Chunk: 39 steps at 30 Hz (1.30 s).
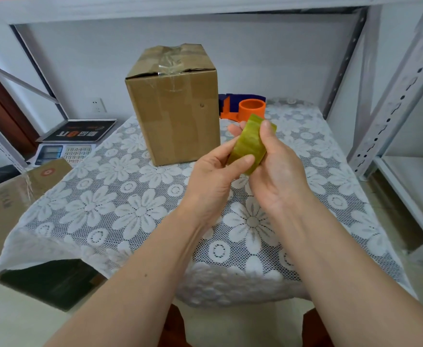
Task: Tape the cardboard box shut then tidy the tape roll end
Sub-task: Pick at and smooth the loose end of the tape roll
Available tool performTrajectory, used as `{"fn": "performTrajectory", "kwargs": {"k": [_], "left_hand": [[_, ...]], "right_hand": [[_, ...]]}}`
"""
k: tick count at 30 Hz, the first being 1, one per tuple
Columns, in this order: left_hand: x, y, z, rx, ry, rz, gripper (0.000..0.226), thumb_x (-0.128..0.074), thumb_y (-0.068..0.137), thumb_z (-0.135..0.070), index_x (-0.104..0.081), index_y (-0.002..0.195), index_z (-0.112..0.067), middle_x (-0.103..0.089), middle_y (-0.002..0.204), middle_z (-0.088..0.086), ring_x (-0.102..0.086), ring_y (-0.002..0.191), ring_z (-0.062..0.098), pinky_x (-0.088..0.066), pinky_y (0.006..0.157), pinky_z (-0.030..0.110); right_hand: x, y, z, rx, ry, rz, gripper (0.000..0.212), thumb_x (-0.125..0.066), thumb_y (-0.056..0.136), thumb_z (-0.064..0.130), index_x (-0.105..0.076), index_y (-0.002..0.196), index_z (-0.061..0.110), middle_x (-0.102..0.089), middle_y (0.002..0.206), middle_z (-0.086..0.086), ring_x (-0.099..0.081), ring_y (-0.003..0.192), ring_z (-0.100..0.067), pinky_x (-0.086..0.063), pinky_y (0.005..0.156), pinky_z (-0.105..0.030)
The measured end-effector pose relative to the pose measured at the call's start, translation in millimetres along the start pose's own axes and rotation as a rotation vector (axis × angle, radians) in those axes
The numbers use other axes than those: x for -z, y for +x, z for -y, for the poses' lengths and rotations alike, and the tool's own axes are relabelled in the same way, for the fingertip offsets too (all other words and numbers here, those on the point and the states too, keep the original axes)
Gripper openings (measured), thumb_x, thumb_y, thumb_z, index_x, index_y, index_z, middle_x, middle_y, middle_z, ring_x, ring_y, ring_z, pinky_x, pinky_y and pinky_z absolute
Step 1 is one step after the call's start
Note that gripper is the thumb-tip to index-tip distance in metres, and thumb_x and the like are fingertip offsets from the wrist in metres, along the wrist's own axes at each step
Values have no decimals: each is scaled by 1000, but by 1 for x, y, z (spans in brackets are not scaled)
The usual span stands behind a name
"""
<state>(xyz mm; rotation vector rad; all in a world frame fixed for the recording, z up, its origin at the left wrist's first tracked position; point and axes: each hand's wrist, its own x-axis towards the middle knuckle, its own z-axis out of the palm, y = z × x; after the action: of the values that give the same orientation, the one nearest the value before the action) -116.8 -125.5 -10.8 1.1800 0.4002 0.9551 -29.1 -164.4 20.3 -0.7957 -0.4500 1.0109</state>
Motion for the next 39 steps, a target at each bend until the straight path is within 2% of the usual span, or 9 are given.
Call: {"fn": "performTrajectory", "kwargs": {"k": [4, 10, 13, 21, 24, 30, 34, 37, 39], "left_hand": [[1, 3, 1, 8, 16, -77, 29, -53, 94, -19, -66, 115, -3, -64, 105, 6, -40, 80, 12, -35, 63, 22], [1, 1, 1, 16, -7, -49, 34, -51, 94, -4, -58, 127, -2, -66, 109, 5, -44, 79, 10, -39, 62, 17], [2, 0, 0, -6, 14, 11, 44, -62, 84, -2, -59, 127, -4, -70, 103, 4, -56, 86, 8, -48, 78, 21], [-5, -1, -9, 47, 8, -53, 25, -57, 90, -19, -71, 107, -8, -65, 93, -1, -47, 84, 10, -36, 65, 24], [-3, 2, -16, 114, 8, -73, 25, -50, 94, -20, -74, 86, -17, -65, 85, -1, -49, 84, 12, -37, 66, 27], [12, 0, -27, 231, 151, 36, 24, -53, 94, -30, -70, 103, -14, -70, 92, 3, -62, 80, 13, -49, 64, 23], [9, -1, -22, 188, 104, -143, 20, -56, 93, -25, -71, 102, -16, -68, 87, -3, -53, 75, 8, -35, 63, 24], [8, 0, -21, 187, -81, -281, 13, -60, 90, -24, -72, 93, -19, -70, 83, -4, -54, 74, 8, -35, 61, 22], [5, 0, -20, 187, -183, -305, 9, -62, 89, -20, -71, 86, -19, -71, 79, -3, -60, 73, 8, -43, 63, 20]], "right_hand": [[0, -1, 0, -9, -25, 2, 37, -43, 98, 30, -62, 114, 4, -74, 98, -11, -65, 106, -25, -46, 98, -43], [2, -1, 1, 2, -81, -1, 35, -42, 99, 31, -64, 111, 6, -75, 98, -9, -67, 104, -22, -48, 99, -42], [2, 0, 1, -1, -59, 6, 33, -43, 98, 31, -67, 101, 9, -75, 97, -9, -67, 104, -22, -45, 102, -45], [1, -1, 2, -10, -57, 7, 35, -43, 98, 31, -64, 111, 6, -74, 101, -11, -66, 106, -23, -49, 97, -44], [2, -1, 7, 7, -173, 26, 33, -43, 98, 32, -68, 100, 10, -75, 97, -8, -68, 98, -22, -51, 94, -46], [1, -2, 14, 40, -582, -3, 42, -51, 93, 41, -70, 94, 3, -72, 94, -13, -70, 84, -23, -58, 78, -35], [2, -1, 7, 330, -937, -139, 36, -44, 96, 40, -62, 105, 10, -63, 98, -3, -60, 88, -11, -45, 68, -17], [5, -1, 6, 740, -978, -249, 12, -50, 95, 28, -55, 97, 17, -59, 94, 2, -55, 86, -13, -45, 72, -22], [7, -1, 2, 788, -984, -170, 9, -56, 92, 21, -60, 87, 14, -59, 83, 5, -55, 77, -10, -46, 69, -23]]}}
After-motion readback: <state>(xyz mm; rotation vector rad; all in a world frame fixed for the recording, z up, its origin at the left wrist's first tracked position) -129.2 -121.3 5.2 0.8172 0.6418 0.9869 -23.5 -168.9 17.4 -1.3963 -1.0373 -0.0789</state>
